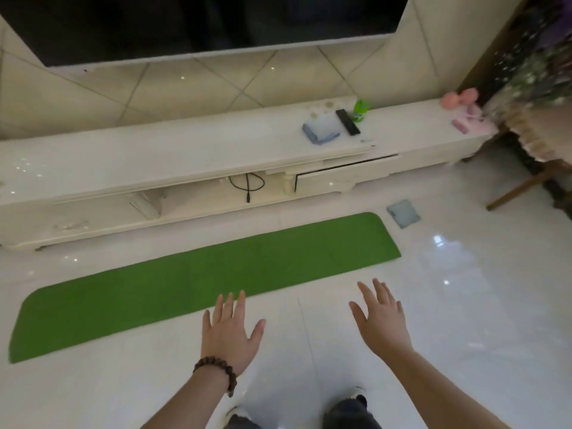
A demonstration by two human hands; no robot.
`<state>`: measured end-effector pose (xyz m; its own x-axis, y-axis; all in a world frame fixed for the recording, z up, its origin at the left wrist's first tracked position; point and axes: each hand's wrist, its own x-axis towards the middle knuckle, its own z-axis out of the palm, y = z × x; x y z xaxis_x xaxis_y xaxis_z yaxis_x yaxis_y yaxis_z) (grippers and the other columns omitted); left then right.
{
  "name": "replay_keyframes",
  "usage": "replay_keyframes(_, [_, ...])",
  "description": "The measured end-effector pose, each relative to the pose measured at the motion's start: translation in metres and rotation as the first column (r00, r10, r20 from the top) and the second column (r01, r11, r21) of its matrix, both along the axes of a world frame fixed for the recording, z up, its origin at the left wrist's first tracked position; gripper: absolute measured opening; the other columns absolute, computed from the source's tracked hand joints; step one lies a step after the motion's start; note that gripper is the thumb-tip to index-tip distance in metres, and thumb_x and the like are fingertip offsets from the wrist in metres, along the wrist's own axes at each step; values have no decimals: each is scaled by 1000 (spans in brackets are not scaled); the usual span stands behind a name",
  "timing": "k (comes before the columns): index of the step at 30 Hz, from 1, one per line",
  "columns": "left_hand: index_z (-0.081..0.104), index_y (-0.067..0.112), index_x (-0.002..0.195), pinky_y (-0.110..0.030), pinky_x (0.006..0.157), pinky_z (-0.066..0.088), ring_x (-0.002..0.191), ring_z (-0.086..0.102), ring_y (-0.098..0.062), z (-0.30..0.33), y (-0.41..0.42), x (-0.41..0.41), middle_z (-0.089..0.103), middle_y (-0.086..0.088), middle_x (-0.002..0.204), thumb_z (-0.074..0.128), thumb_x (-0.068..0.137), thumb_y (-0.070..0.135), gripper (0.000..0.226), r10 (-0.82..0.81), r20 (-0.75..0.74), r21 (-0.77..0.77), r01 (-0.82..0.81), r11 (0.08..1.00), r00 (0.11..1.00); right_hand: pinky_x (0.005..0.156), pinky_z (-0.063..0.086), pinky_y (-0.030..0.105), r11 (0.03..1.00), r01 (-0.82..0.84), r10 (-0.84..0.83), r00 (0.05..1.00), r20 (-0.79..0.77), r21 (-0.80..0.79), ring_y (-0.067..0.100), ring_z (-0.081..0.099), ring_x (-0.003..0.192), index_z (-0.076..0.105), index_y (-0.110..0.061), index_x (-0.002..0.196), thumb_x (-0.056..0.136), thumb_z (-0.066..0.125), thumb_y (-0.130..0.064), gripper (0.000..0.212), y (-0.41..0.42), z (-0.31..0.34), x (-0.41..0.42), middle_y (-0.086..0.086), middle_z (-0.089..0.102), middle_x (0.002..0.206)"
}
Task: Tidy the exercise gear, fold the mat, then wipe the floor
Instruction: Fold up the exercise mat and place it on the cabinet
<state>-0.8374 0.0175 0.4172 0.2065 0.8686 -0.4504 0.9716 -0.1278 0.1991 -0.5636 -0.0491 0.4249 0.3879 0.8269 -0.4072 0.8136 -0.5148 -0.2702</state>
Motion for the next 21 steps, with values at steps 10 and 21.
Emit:
replay_keyframes(10, [6, 20, 151, -46, 118, 9, 147, 4, -21, 35, -19, 211, 11, -3, 159, 25, 92, 60, 74, 44, 28, 75, -46, 996, 999, 119, 6, 43, 999, 13, -14, 1000, 23, 36, 20, -3, 147, 22, -26, 148, 98, 26, -48, 55, -43, 49, 190, 4, 5, 159])
replay_keyframes(21, [8, 17, 151, -45, 118, 12, 146, 9, -22, 49, -34, 402, 15, -6, 158, 30, 93, 55, 73, 205, 18, 77, -206, 976, 979, 119, 2, 41, 981, -192, 192, 981, 3, -11, 18, -7, 146, 19, -27, 149, 98, 27, -46, 54, -12, 59, 390, 1, 0, 159])
